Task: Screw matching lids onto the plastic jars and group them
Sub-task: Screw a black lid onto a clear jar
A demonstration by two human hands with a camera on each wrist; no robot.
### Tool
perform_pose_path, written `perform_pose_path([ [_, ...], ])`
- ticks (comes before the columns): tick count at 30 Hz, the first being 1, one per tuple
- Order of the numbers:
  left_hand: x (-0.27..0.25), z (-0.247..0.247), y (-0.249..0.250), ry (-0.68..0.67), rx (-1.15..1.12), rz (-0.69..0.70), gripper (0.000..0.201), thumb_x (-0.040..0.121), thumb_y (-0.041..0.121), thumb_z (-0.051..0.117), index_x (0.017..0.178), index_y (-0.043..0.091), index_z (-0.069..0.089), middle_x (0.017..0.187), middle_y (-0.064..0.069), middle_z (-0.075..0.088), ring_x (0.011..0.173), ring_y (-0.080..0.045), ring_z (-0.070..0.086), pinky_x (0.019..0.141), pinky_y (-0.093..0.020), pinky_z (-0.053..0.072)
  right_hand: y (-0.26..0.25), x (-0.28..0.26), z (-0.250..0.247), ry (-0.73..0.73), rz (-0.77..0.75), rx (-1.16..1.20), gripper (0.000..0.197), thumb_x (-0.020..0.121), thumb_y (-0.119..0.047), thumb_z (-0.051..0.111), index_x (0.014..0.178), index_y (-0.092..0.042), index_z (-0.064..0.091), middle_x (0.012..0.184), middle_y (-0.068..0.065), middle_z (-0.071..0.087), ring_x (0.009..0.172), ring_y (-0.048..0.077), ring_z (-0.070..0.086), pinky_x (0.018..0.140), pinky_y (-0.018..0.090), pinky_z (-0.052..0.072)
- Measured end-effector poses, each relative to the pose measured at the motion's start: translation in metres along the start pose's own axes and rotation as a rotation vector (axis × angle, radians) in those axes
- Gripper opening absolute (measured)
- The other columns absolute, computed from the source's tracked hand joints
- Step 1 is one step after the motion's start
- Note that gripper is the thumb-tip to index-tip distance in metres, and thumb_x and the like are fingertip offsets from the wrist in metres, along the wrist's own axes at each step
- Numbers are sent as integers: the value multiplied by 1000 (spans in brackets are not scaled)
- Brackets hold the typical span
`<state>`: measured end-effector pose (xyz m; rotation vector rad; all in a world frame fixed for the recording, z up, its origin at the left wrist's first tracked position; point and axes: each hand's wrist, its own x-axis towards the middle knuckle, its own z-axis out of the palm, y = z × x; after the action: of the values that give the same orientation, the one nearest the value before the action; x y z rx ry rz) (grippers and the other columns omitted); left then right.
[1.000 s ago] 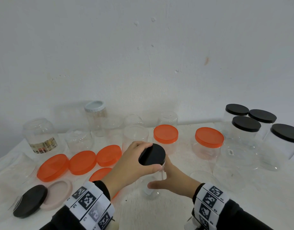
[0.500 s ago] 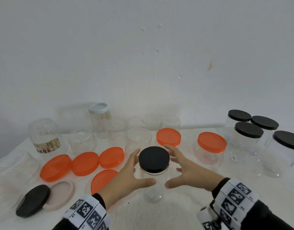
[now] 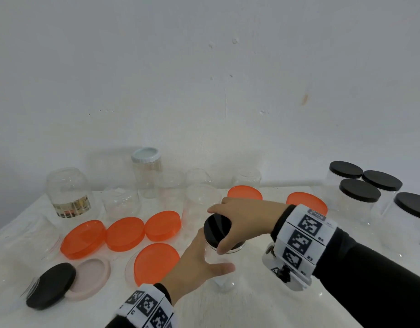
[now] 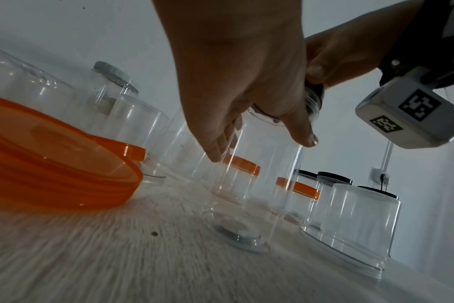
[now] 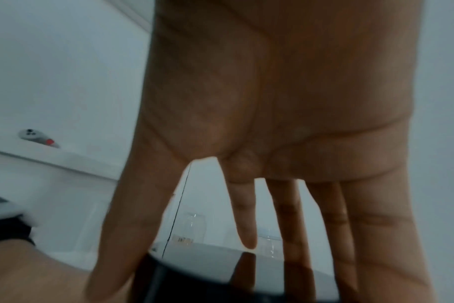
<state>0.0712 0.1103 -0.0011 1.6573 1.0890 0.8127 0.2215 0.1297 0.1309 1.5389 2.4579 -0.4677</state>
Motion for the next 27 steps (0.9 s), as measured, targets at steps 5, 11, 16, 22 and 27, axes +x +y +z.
perform_pose_path([
  [5, 0, -1, 0, -25, -1, -16, 80, 70, 36, 85, 121, 59, 27, 136, 30, 39, 126, 11, 35, 106, -20, 30, -9, 6, -7, -92, 28, -135, 83, 71, -51, 76, 141, -34, 36, 120, -4, 35, 111, 22, 49, 85, 39, 50],
  [11, 4, -2, 0, -36, -11, -4, 78, 70, 35, 84, 121, 56, 29, 134, 29, 41, 125, 13, 36, 95, -10, 30, -8, 10, -9, -92, 15, -155, 78, 71, -48, 77, 137, -35, 39, 117, -6, 35, 107, 22, 50, 78, 37, 49],
  [16, 5, -3, -1, -44, -4, 0, 79, 65, 45, 83, 120, 58, 28, 132, 33, 40, 122, 19, 35, 90, -6, 32, -5, 12, -9, -90, -17, -158, 78, 72, -46, 77, 138, -34, 38, 118, -5, 36, 107, 22, 50, 73, 33, 46],
  [22, 7, -5, -1, -69, 0, 4, 80, 66, 45, 83, 122, 57, 27, 135, 33, 38, 122, 21, 33, 90, -7, 34, -5, 9, -11, -99, -42, -174, 80, 73, -44, 78, 140, -33, 36, 117, -6, 35, 108, 22, 49, 79, 36, 50],
  [27, 7, -10, -1, -124, -8, -18, 80, 72, 35, 83, 121, 59, 24, 130, 37, 36, 117, 25, 32, 96, -8, 30, -6, 7, -15, -107, -100, -166, 80, 71, -33, 81, 138, -34, 37, 121, -6, 35, 102, 19, 47, 74, 32, 48],
])
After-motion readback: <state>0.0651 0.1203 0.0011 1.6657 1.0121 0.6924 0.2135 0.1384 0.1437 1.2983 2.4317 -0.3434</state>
